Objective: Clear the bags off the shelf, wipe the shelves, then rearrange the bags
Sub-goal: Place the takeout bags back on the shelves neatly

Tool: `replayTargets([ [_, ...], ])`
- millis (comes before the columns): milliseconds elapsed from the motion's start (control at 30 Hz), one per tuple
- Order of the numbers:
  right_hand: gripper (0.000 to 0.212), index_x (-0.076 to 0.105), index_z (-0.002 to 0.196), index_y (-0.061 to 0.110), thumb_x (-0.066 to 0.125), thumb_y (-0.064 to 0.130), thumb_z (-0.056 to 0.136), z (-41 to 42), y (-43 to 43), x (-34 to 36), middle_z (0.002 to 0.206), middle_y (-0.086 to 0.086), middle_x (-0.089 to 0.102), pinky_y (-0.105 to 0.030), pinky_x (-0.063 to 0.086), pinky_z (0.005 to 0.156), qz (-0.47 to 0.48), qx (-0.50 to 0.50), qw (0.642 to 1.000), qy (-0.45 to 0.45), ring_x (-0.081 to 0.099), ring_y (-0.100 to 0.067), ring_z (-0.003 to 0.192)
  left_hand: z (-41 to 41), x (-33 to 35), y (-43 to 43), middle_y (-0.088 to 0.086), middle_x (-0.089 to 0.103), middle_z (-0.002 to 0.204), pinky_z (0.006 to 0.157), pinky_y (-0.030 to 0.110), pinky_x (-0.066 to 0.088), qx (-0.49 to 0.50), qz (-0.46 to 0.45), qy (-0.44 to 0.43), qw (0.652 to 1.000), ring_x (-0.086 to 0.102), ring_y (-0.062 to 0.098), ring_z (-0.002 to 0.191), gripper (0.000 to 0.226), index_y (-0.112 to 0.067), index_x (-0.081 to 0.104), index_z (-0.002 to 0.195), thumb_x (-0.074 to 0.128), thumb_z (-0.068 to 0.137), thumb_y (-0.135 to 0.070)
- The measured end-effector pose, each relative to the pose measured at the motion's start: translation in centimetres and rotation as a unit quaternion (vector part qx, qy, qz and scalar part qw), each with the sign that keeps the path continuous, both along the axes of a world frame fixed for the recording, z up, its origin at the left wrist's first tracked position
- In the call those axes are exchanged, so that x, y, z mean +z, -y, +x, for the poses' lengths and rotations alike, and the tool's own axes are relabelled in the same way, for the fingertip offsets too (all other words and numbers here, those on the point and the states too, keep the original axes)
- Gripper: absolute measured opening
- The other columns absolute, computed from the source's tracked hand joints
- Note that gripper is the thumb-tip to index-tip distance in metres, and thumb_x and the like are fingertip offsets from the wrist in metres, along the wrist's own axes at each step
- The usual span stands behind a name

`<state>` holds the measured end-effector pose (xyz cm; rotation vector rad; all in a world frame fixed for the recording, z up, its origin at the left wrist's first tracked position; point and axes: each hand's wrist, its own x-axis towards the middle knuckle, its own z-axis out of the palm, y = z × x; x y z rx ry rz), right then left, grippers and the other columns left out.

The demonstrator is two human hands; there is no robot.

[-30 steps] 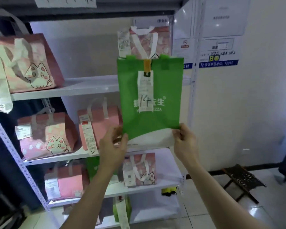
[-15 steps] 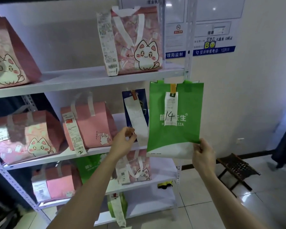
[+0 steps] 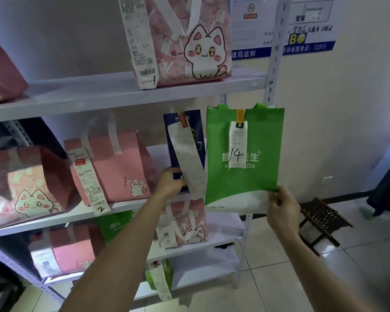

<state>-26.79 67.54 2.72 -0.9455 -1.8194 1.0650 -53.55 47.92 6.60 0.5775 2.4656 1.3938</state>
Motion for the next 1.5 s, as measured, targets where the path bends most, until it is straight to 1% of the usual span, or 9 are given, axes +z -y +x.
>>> replayTargets([
  [133, 0.024, 0.065, 0.097, 0.024, 0.049, 0.008, 0.104, 0.1, 0.0, -0.1, 0.084, 0.007, 0.069, -0.026, 0.045, 0.054, -0.004, -0.012, 1.000, 0.019, 0.060, -0.004, 0.069, -0.7, -0.6, -0.4, 0.010, 0.049, 0.162, 0.108, 0.030, 0.041, -0.003, 0.007, 0.007, 1.000, 0.050, 0.029, 0.147, 0.058, -0.007, 0.054, 0.154, 0.076, 0.101, -0.011],
  [400, 0.022, 0.062, 0.094, 0.023, 0.047, 0.010, 0.104, -0.7, 0.5, 0.1, 0.080, 0.006, 0.066, -0.032, 0.043, 0.054, -0.002, -0.008, 1.000, 0.012, 0.058, 0.000, 0.066, -1.4, -0.8, 2.7, 0.010, 0.052, 0.158, 0.120, 0.041, 0.044, 0.011, 0.008, -0.026, 1.000, 0.052, 0.030, 0.145, 0.054, -0.007, 0.054, 0.154, 0.071, 0.102, -0.008],
  [500, 0.025, 0.062, 0.094, 0.025, 0.047, 0.008, 0.103, -1.8, 1.0, 0.2, 0.082, 0.005, 0.067, -0.037, 0.048, 0.057, -0.002, 0.010, 1.000, -0.005, 0.061, -0.014, 0.069, -2.1, -0.4, 5.3, 0.015, 0.056, 0.152, 0.118, 0.053, 0.048, 0.013, -0.014, -0.059, 0.998, 0.057, 0.034, 0.139, 0.049, -0.006, 0.058, 0.150, 0.065, 0.102, -0.006],
  [600, 0.025, 0.061, 0.094, 0.025, 0.045, 0.009, 0.103, -3.2, 1.5, 0.1, 0.082, 0.002, 0.068, -0.040, 0.049, 0.057, -0.001, 0.017, 1.000, -0.005, 0.062, -0.027, 0.071, -2.6, -0.3, 7.7, 0.015, 0.051, 0.155, 0.121, 0.046, 0.042, 0.037, -0.038, -0.091, 0.994, 0.052, 0.032, 0.142, 0.051, -0.004, 0.056, 0.152, 0.064, 0.102, -0.009],
  [900, 0.027, 0.061, 0.102, 0.027, 0.041, 0.008, 0.104, -8.0, 2.9, -0.2, 0.086, 0.001, 0.065, -0.030, 0.041, 0.056, 0.010, 0.020, 1.000, 0.018, 0.058, -0.013, 0.076, -4.3, -1.0, 11.7, 0.010, 0.043, 0.162, 0.126, 0.046, 0.033, 0.025, -0.059, -0.092, 0.994, 0.043, 0.030, 0.150, 0.061, -0.016, 0.055, 0.157, 0.075, 0.099, -0.017],
  [1067, 0.027, 0.061, 0.105, 0.019, 0.039, 0.004, 0.102, -10.3, 2.2, -0.5, 0.089, -0.007, 0.066, -0.044, 0.054, 0.069, -0.001, 0.033, 0.999, 0.027, 0.062, -0.026, 0.082, -1.6, -2.0, 11.6, -0.005, 0.054, 0.124, 0.100, 0.043, 0.060, 0.146, 0.029, -0.227, 0.962, 0.063, 0.016, 0.106, 0.035, -0.026, 0.070, 0.127, 0.077, 0.093, -0.021],
  [1133, 0.030, 0.061, 0.104, 0.021, 0.038, 0.002, 0.100, -11.1, 1.6, -0.3, 0.089, -0.005, 0.066, -0.043, 0.055, 0.067, -0.006, 0.036, 0.999, 0.026, 0.063, -0.025, 0.082, -0.2, -1.9, 10.2, -0.013, 0.060, 0.114, 0.088, 0.041, 0.064, 0.079, 0.030, -0.252, 0.964, 0.064, 0.004, 0.094, 0.029, -0.030, 0.067, 0.125, 0.074, 0.097, -0.026],
  [1333, 0.031, 0.058, 0.096, 0.025, 0.037, 0.003, 0.098, -13.5, -0.9, 0.3, 0.077, 0.003, 0.062, -0.023, 0.042, 0.044, 0.006, 0.043, 0.999, 0.029, 0.059, -0.013, 0.066, 1.8, -1.4, 3.2, -0.014, 0.048, 0.158, 0.086, 0.028, 0.059, -0.142, -0.047, -0.098, 0.984, 0.070, -0.003, 0.102, 0.103, -0.046, 0.005, 0.170, 0.075, 0.096, -0.056],
  [1500, 0.029, 0.057, 0.099, 0.026, 0.036, 0.006, 0.104, -14.7, -3.7, -0.6, 0.083, -0.002, 0.064, -0.031, 0.048, 0.051, 0.000, 0.073, 0.996, 0.043, 0.060, -0.019, 0.069, 1.6, -2.1, -0.8, -0.004, 0.040, 0.170, 0.099, 0.039, 0.061, -0.139, -0.026, -0.064, 0.988, 0.067, -0.001, 0.115, 0.106, -0.044, 0.003, 0.171, 0.077, 0.096, -0.052],
])
